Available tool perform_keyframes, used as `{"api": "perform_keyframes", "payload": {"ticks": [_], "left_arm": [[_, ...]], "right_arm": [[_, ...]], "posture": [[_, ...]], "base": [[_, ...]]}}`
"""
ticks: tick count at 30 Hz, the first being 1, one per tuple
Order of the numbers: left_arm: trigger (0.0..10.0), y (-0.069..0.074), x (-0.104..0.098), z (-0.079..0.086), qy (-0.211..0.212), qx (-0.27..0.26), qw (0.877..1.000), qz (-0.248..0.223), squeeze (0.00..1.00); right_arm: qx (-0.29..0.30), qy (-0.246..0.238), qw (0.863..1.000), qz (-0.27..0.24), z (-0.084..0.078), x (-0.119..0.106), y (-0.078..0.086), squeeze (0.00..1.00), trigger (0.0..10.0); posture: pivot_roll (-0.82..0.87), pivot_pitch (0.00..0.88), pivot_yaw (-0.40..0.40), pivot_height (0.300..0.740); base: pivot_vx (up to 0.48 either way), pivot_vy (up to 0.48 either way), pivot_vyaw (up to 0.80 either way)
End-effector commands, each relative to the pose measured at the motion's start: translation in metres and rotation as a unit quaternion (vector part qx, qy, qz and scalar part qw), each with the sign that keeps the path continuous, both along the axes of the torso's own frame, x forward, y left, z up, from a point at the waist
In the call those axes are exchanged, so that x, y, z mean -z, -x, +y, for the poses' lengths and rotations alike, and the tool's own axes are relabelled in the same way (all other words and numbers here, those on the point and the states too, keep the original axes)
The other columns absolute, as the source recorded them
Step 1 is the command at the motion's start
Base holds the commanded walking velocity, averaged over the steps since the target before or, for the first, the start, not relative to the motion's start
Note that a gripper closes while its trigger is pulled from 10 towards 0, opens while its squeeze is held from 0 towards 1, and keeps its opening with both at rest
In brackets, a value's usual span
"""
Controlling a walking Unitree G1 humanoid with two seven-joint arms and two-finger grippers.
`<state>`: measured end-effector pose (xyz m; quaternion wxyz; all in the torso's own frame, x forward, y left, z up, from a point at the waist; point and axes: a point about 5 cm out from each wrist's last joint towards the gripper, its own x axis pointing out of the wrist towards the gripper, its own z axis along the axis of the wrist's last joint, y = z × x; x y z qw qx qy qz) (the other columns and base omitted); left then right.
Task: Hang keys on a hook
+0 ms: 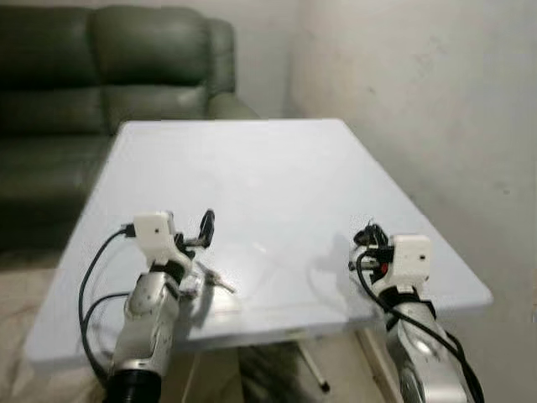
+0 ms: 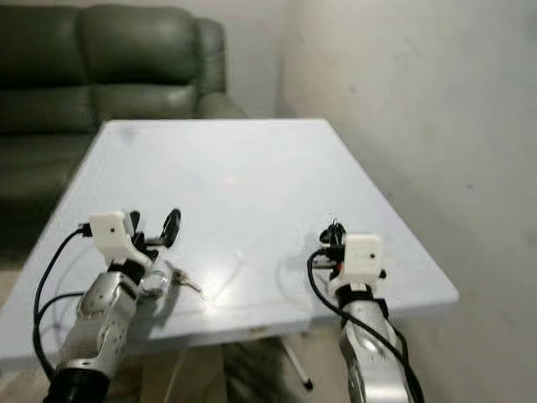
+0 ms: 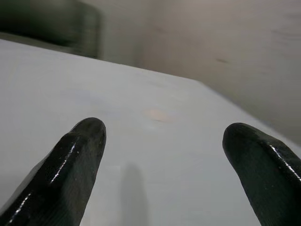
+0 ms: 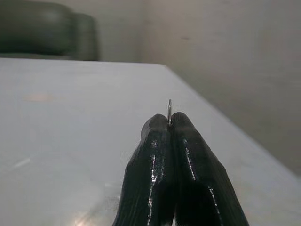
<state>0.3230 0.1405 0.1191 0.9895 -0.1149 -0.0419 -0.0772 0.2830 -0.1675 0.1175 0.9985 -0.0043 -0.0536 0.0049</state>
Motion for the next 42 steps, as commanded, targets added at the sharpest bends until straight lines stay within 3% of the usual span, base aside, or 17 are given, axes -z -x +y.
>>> {"api": "perform_keyframes", "payload": {"ticks": [1, 42], "left_arm": [[10.0, 0.0007, -0.0008, 0.0054, -0.008, -0.005, 1.0, -0.002, 0.0], [10.0, 0.0088, 0.0045, 0.0006, -0.028, 0.002, 1.0, 0.01, 0.0]], "right_arm": [[-0.003, 0.003, 1.0, -0.011, 0.0024, -0.0046, -0.0006, 0.0, 10.0], [0.02, 0.001, 1.0, -0.011, -0.005, -0.0052, 0.0057, 0.0, 10.0]], "posture": [[-0.01, 0.0, -0.036, 0.74], [-0.02, 0.016, -0.027, 0.74]], "base": [[0.0, 0.0, -0.71], [0.0, 0.0, -0.71]]}}
